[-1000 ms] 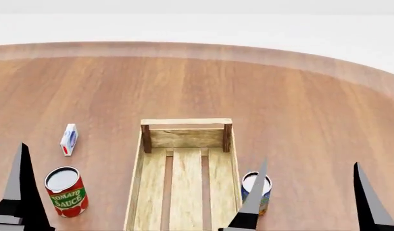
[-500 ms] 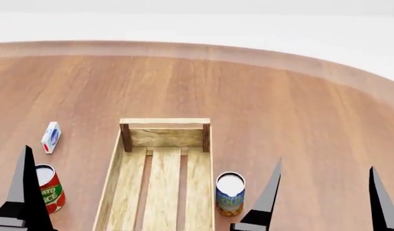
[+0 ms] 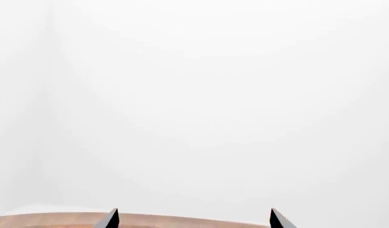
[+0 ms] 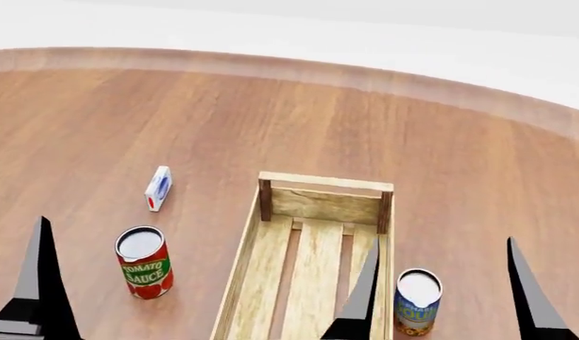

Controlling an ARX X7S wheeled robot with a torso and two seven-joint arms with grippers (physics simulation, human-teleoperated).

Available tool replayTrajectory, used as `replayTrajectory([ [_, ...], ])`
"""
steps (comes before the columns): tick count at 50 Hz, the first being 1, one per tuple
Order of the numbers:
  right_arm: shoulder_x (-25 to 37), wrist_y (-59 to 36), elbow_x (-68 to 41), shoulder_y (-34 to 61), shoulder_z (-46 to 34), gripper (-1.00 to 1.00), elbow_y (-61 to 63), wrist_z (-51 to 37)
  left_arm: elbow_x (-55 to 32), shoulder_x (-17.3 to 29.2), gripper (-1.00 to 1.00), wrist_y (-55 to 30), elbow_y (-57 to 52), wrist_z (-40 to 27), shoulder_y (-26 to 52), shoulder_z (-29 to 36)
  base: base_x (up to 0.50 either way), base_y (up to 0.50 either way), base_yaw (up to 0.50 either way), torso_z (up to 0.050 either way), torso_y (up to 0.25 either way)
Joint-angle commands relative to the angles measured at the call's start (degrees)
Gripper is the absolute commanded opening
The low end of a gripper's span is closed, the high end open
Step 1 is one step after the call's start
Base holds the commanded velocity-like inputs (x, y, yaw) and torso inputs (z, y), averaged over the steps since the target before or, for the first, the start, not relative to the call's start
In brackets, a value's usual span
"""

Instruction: Pick up the butter and put it in the tray.

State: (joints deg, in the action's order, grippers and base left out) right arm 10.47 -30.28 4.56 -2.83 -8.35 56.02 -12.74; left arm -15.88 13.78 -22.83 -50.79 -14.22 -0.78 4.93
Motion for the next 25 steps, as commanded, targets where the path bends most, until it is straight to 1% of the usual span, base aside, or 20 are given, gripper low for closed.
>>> replayTrajectory([
  [1,3.2,2.0,-1.8,0.5,-2.3,1.00,-1.1,3.4,-0.4,0.4,1.00,1.2,1.7,-0.3,-0.1,-0.2,0.00,0.00,0.00,0.000,0.000],
  [2,4.0,3.9,-3.0,-0.2,-2.2,1.00,-1.2,4.5,-0.4,0.4,1.00,1.4,2.0,-0.4,-0.1,-0.1,0.00,0.00,0.00,0.000,0.000],
  [3,6.0,10.9,-2.3,-1.7,-2.5,1.00,-1.3,5.3,-0.4,0.4,1.00,1.1,2.0,-0.5,0.0,0.1,0.00,0.00,0.00,0.000,0.000],
  [4,7.6,14.8,-3.2,-3.1,-2.5,1.00,-1.5,6.7,-0.5,0.5,1.00,0.9,1.9,-0.6,0.1,0.3,0.00,0.00,0.00,0.000,0.000],
  [5,9.6,15.1,-6.0,-4.5,-2.3,1.00,-1.3,9.2,-0.2,0.5,1.00,0.9,2.0,-0.6,0.2,0.6,0.00,0.00,0.00,0.000,0.000],
  [6,9.7,15.2,-6.1,-4.6,-2.2,1.00,-1.3,9.2,-0.2,0.6,1.00,1.0,2.0,-0.7,0.2,0.7,0.00,0.00,0.00,0.000,0.000],
  [7,10.9,18.0,-9.0,-6.7,-0.9,1.00,-0.7,10.5,0.0,0.6,1.00,1.3,2.3,-0.7,0.1,0.9,0.00,0.00,0.00,0.000,0.000],
  [10,14.3,19.3,-9.8,-10.5,1.4,1.00,0.0,12.1,-0.1,0.7,1.00,1.5,2.6,-0.8,0.0,1.1,0.00,0.00,0.00,0.000,0.000],
  [11,15.6,23.5,-10.5,-12.4,2.0,1.00,0.0,13.5,-0.1,0.6,1.00,1.7,2.9,-0.9,0.0,1.1,0.00,0.00,0.00,0.000,0.000],
  [12,17.2,25.4,-12.3,-14.1,2.0,1.00,0.4,15.5,-0.2,0.6,1.00,1.8,3.1,-0.9,-0.1,1.1,0.00,0.00,0.00,0.000,0.000],
  [14,18.6,26.2,-10.1,-15.8,2.3,1.00,1.0,15.9,-0.4,0.7,1.00,1.9,3.3,-1.0,0.0,1.3,0.00,0.00,0.00,0.000,0.000],
  [16,20.8,27.2,-12.2,-17.8,3.5,1.00,1.2,17.6,-0.6,0.8,1.00,1.6,3.0,-1.2,0.1,1.4,0.00,0.00,0.00,0.000,0.000],
  [17,22.5,26.2,-13.7,-19.0,4.6,1.00,1.3,18.4,-0.9,0.8,1.00,1.6,3.0,-1.2,0.1,1.3,0.00,0.00,0.00,0.000,0.000],
  [19,23.8,24.3,-13.9,-19.5,4.7,1.00,1.5,18.9,-1.3,0.8,1.00,1.5,3.0,-1.3,0.1,1.2,0.00,0.00,0.00,0.000,0.000],
  [25,29.4,26.2,-21.4,-23.1,8.2,1.00,-0.3,23.7,-1.5,0.9,1.00,2.0,3.5,-1.5,-0.1,1.9,0.00,0.00,0.00,0.000,0.000],
])
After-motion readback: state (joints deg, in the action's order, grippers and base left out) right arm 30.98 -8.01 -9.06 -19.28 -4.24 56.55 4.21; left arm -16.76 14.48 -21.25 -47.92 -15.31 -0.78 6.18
